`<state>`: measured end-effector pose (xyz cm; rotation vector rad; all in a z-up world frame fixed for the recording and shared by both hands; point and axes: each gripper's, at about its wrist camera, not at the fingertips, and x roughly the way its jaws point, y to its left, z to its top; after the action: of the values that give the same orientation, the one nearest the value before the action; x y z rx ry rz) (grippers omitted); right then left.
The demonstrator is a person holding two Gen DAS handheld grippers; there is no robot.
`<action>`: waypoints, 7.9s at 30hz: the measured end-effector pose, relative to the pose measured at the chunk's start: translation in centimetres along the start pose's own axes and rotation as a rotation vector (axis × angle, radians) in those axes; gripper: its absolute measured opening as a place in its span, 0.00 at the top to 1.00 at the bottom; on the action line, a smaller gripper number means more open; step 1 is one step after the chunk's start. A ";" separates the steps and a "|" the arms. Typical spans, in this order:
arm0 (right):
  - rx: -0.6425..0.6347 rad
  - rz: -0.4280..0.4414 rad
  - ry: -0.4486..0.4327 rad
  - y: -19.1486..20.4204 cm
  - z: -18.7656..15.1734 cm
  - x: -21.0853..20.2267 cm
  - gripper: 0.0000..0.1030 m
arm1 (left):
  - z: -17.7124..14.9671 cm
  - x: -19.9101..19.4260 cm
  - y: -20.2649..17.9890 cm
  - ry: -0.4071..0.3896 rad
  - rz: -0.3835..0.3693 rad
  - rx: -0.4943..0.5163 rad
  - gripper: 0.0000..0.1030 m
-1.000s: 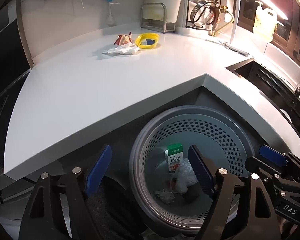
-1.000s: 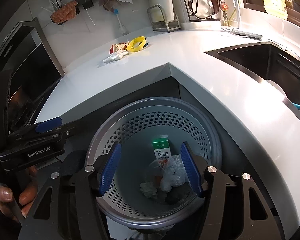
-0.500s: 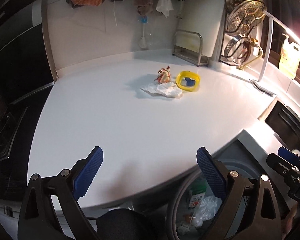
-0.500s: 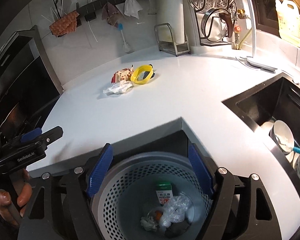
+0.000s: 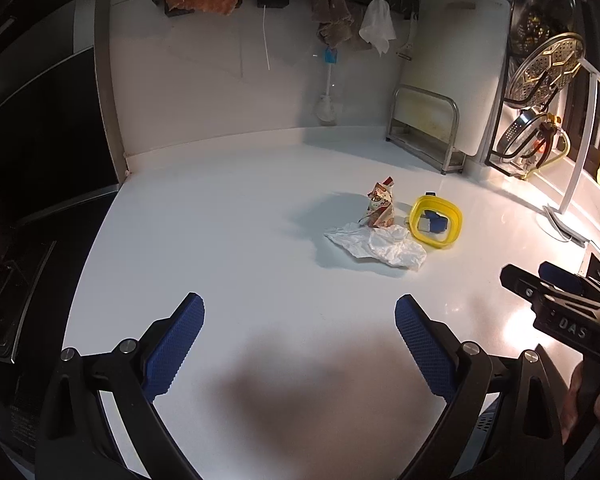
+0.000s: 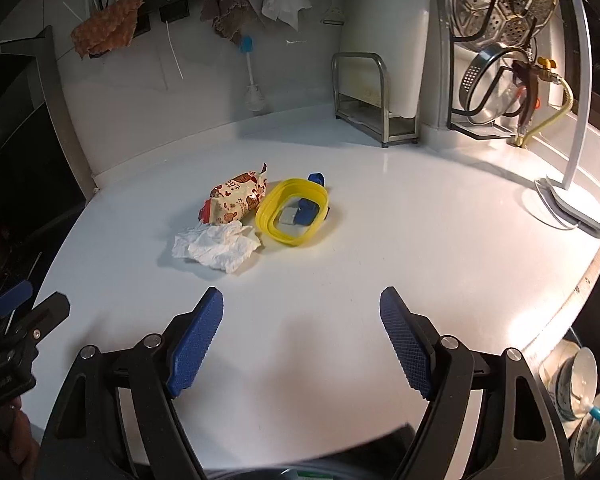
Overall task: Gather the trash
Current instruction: 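Reach the right tool to the yellow lid and close on its rim, then close the left tool on the white tissue while the right tool holds the lid, then carry the tissue and yellow lid in both tools over the bin, then open both tools to drop the lid and tissue into the bin, then move both open tools back toward the blue strap and snack wrapper, then reach the right tool to the blue strap and close on it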
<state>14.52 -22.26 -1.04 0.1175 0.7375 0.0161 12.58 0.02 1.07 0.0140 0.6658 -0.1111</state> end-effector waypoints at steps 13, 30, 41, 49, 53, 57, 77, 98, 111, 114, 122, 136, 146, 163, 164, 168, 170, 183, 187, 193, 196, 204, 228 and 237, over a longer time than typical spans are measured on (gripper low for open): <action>-0.006 -0.052 0.098 1.7 4.5 10.4 0.25 | 0.1 4.0 0.3 0.045 -0.042 -0.005 0.08; -0.036 -0.111 0.121 3.4 6.2 13.5 0.26 | 0.1 5.0 0.0 0.059 -0.068 -0.010 0.08; -0.006 -0.066 0.051 1.4 5.2 10.3 0.32 | 0.6 5.6 -1.3 0.070 -0.066 -0.007 0.08; 0.059 -0.068 -0.018 -2.3 2.9 5.0 0.32 | 1.8 7.1 -3.7 0.084 -0.064 -0.005 0.08; 0.080 -0.082 -0.050 -4.0 1.6 2.5 0.32 | 3.2 8.4 -5.1 0.082 -0.066 -0.021 0.08; 0.112 -0.062 -0.074 -5.3 0.4 0.4 0.32 | 4.0 10.5 -6.7 0.102 -0.046 -0.016 0.08; 0.157 -0.004 -0.080 -6.6 -3.1 -3.2 0.32 | 3.1 13.1 -7.9 0.230 -0.042 -0.012 0.94; 0.206 -0.014 -0.045 -4.9 -14.0 -13.9 0.32 | -6.1 -5.9 -8.0 0.099 -0.171 0.172 0.94; 0.174 0.003 0.007 -3.7 -20.0 -16.2 0.32 | -13.1 -9.2 -11.1 0.126 -0.252 0.254 0.94; 0.174 0.004 0.020 -3.5 -20.9 -16.0 0.32 | -14.2 -8.9 -11.4 0.152 -0.257 0.261 0.94; 0.179 0.006 0.064 -3.4 -23.0 -14.9 0.32 | -16.1 -7.9 -11.8 0.204 -0.264 0.284 0.94; 0.183 0.005 0.074 -3.5 -23.3 -14.5 0.30 | -16.9 -7.1 -11.2 0.256 -0.255 0.274 0.91; 0.213 0.009 0.064 -4.1 -23.2 -14.6 0.23 | -16.9 -7.0 -10.8 0.254 -0.244 0.254 0.54; 0.240 0.012 0.048 -4.5 -23.3 -14.9 0.23 | -16.8 -7.3 -10.6 0.232 -0.237 0.261 0.40; 0.240 0.011 0.047 -4.5 -23.3 -15.0 0.23 | -16.8 -7.3 -10.6 0.230 -0.237 0.260 0.40; 0.246 0.011 0.038 -4.6 -23.2 -15.3 0.23 | -16.7 -7.5 -10.5 0.218 -0.232 0.262 0.39; 0.245 0.011 0.035 -4.5 -23.2 -15.4 0.23 | -16.6 -7.7 -10.3 0.212 -0.234 0.260 0.38; 0.246 0.010 0.011 -4.2 -20.4 -15.0 0.23 | -13.0 -7.6 -7.6 0.133 -0.179 0.202 0.25; 0.242 0.010 -0.014 -4.3 -18.0 -14.5 0.23 | -10.6 -7.0 -6.2 0.100 -0.153 0.166 0.19; 0.206 0.003 -0.035 -4.2 -13.7 -12.7 0.23 | -6.5 -5.9 -4.4 0.039 -0.120 0.121 0.09; 0.201 0.017 -0.038 -4.1 -11.5 -11.4 0.23 | -4.5 -5.0 -3.9 0.018 -0.107 0.108 0.09; 0.112 0.028 -0.028 -3.1 -5.6 -6.8 0.23 | 0.1 -1.7 -2.8 -0.028 -0.064 0.080 0.07; -0.027 0.035 0.116 -1.7 6.2 11.2 0.23 | 5.9 9.7 -0.9 0.000 0.031 0.021 0.07; -0.073 -0.016 0.140 -1.3 7.2 13.9 0.23 | 5.6 10.1 -0.7 0.008 0.014 0.012 0.07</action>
<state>29.63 -23.45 -5.23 0.0411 0.8769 0.0366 23.85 -1.93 -0.75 0.0308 0.6729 -0.1019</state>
